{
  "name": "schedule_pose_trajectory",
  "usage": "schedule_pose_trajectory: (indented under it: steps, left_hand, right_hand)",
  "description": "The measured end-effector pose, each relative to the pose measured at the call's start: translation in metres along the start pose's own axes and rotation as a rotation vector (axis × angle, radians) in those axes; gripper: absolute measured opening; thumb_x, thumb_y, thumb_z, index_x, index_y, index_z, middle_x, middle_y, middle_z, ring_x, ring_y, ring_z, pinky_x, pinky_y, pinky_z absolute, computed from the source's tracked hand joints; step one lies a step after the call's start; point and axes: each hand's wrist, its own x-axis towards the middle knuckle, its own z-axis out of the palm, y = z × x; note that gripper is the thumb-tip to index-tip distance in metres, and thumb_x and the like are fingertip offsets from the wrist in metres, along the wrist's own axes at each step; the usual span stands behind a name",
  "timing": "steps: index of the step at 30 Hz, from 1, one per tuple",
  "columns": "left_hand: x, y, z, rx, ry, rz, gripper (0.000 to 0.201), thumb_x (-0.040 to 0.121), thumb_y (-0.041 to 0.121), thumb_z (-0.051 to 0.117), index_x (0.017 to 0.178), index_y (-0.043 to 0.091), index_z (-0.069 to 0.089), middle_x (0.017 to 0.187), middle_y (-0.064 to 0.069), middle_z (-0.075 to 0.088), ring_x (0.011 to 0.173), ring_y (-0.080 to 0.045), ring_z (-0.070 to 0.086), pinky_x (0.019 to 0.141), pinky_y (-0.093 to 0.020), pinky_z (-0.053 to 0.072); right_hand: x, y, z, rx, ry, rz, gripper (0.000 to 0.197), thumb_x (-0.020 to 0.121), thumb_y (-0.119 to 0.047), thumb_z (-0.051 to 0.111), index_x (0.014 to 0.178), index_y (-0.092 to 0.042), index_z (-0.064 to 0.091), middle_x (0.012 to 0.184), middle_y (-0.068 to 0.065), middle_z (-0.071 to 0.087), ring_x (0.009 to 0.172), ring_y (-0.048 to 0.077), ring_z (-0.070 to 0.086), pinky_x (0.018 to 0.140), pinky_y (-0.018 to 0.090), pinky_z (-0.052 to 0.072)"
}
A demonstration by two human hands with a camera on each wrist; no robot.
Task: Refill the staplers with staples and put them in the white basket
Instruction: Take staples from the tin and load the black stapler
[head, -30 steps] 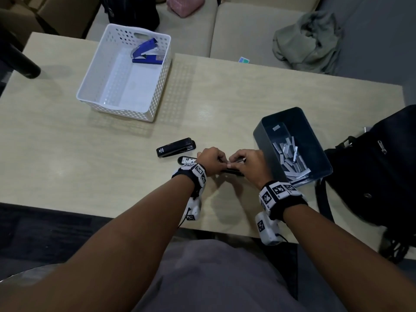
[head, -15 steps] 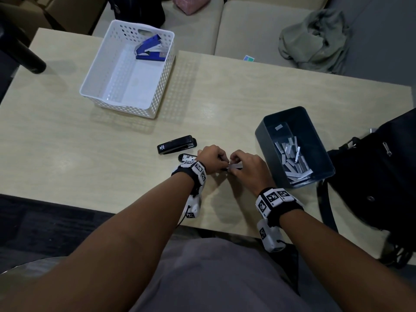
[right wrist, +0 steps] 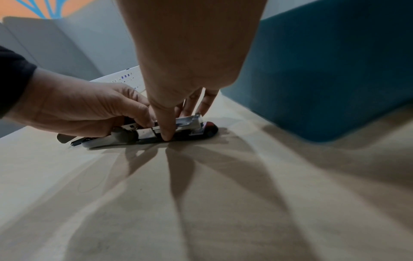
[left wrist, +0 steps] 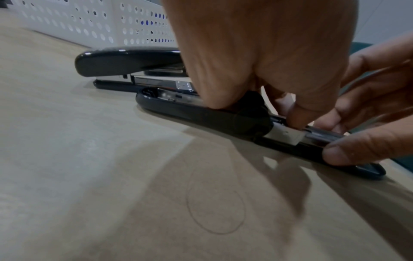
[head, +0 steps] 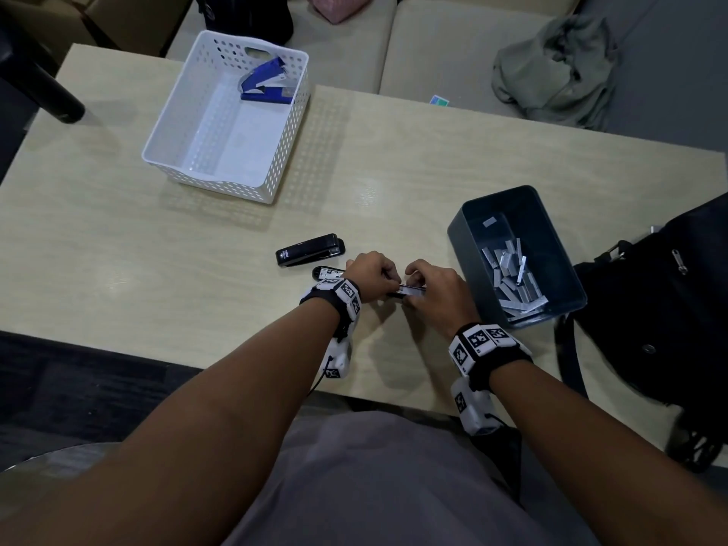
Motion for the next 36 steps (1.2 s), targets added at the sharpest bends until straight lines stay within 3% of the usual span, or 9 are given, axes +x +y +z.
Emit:
schedule_pose_trajectory:
  steps: [3,8,12,16,18,21,23,30,36]
  left_hand:
    - [0.000,0.000,0.000,-0.001,-0.002,-0.004,0.013,0.073,0.020,0.067,0.081,0.021,0.076,0.085,0.001,0.073,0.077,-0.014,0.057,0.085,-0.036,0.042]
    - [0.001,-0.001,0.000,0.007,-0.009,-0.003,0.012,0.073,0.021,0.068,0.081,0.021,0.076,0.086,0.003,0.073,0.078,-0.013,0.057,0.084,-0.035,0.041]
    - [0.002,-0.001,0.000,0.015,-0.011,-0.012,0.010,0.072,0.023,0.070,0.080,0.022,0.076,0.079,0.005,0.069,0.077,-0.013,0.058,0.082,-0.033,0.042]
    - [0.001,0.000,-0.004,0.038,-0.049,0.015,0.010,0.073,0.026,0.073,0.081,0.022,0.075,0.078,0.007,0.065,0.081,-0.015,0.061,0.083,-0.032,0.045]
    - [-0.002,-0.001,-0.013,0.055,-0.133,0.060,0.018,0.071,0.028,0.077,0.089,0.022,0.074,0.085,0.002,0.065,0.086,-0.020,0.065,0.077,-0.028,0.047]
    - [-0.010,-0.013,-0.027,0.359,-0.191,0.207,0.046,0.067,0.027,0.082,0.109,0.018,0.065,0.102,-0.007,0.060,0.095,-0.024,0.057,0.079,-0.033,0.048]
    - [-0.017,-0.022,-0.034,0.537,-0.178,0.257,0.050,0.071,0.029,0.078,0.115,0.016,0.057,0.108,-0.009,0.059,0.100,-0.028,0.056,0.083,-0.041,0.049]
    - [-0.031,-0.025,-0.062,0.613,-0.125,0.274,0.046,0.074,0.038,0.073,0.112,0.016,0.060,0.107,-0.008,0.066,0.098,-0.029,0.061,0.079,-0.036,0.050]
    - [-0.031,0.005,-0.080,0.595,-0.041,0.297,0.026,0.076,0.026,0.071,0.095,0.010,0.067,0.102,-0.010,0.061,0.086,-0.030,0.061,0.065,-0.033,0.045]
  right_hand:
    - [-0.002,0.008,-0.002,0.008,-0.027,-0.010,0.037,0.067,-0.013,0.078,0.099,-0.025,0.063,0.089,-0.006,0.072,0.081,0.018,0.067,0.069,0.035,0.056]
    - [-0.006,0.024,-0.011,0.019,-0.031,0.013,0.028,0.068,-0.008,0.082,0.094,-0.011,0.072,0.091,0.005,0.072,0.082,0.019,0.065,0.075,0.028,0.053]
    - [-0.001,0.026,-0.009,0.019,-0.032,0.073,0.028,0.067,-0.009,0.083,0.093,-0.012,0.074,0.090,0.005,0.075,0.080,0.016,0.067,0.072,0.021,0.049]
    - [-0.002,0.025,-0.005,0.001,-0.021,0.086,0.026,0.067,-0.009,0.080,0.091,-0.013,0.073,0.087,0.004,0.075,0.082,0.020,0.067,0.071,0.027,0.054]
    - [-0.003,0.025,-0.007,-0.021,-0.033,0.074,0.024,0.069,-0.009,0.079,0.091,-0.014,0.072,0.089,0.003,0.074,0.084,0.021,0.067,0.073,0.031,0.055]
    - [0.000,0.028,-0.015,-0.083,-0.064,0.043,0.024,0.072,-0.008,0.080,0.094,-0.011,0.071,0.093,0.005,0.074,0.087,0.021,0.067,0.077,0.030,0.054]
    - [0.002,0.029,-0.021,-0.089,-0.088,0.048,0.027,0.073,-0.007,0.081,0.098,-0.010,0.071,0.095,0.005,0.073,0.087,0.020,0.066,0.079,0.029,0.053]
    - [0.012,0.011,-0.024,-0.100,-0.140,-0.002,0.031,0.071,-0.008,0.078,0.098,-0.018,0.068,0.093,0.000,0.070,0.085,0.019,0.064,0.077,0.035,0.055]
    - [0.023,-0.008,-0.020,-0.073,-0.167,-0.027,0.033,0.073,-0.009,0.077,0.102,-0.023,0.066,0.091,-0.005,0.068,0.080,0.015,0.063,0.074,0.036,0.058]
